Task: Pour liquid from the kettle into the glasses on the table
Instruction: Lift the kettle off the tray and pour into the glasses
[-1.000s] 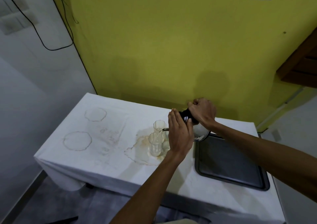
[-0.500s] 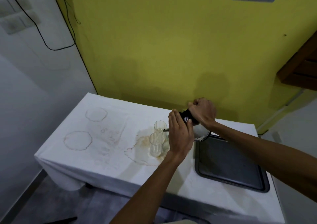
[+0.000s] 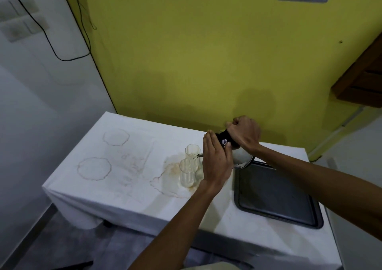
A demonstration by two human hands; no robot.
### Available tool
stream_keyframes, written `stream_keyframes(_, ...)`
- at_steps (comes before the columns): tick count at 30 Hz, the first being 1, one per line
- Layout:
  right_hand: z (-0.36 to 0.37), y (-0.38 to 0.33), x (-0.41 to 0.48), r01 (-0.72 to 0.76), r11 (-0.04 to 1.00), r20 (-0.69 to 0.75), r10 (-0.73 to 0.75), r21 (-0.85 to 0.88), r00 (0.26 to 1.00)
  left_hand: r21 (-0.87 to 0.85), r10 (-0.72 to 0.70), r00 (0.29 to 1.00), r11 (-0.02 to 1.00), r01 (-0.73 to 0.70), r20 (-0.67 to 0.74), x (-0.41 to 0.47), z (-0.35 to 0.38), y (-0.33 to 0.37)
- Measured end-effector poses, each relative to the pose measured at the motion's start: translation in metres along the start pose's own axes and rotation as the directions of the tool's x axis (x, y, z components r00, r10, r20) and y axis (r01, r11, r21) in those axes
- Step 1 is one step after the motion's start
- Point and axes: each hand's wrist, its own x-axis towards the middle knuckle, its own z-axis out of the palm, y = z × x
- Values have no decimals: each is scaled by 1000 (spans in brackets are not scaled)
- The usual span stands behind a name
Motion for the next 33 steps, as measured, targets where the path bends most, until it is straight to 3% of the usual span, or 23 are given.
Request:
stream_keyframes(20,-1,-1,-8,64,996,-34,-67,-57,997,-8,184,982,983,-184,-42,-10,-10,-16)
stream_keyframes(33,5,0,-9,69,991,-67,-77,-114,995,-42,176,984,984,-175,30,-6,-16,-27)
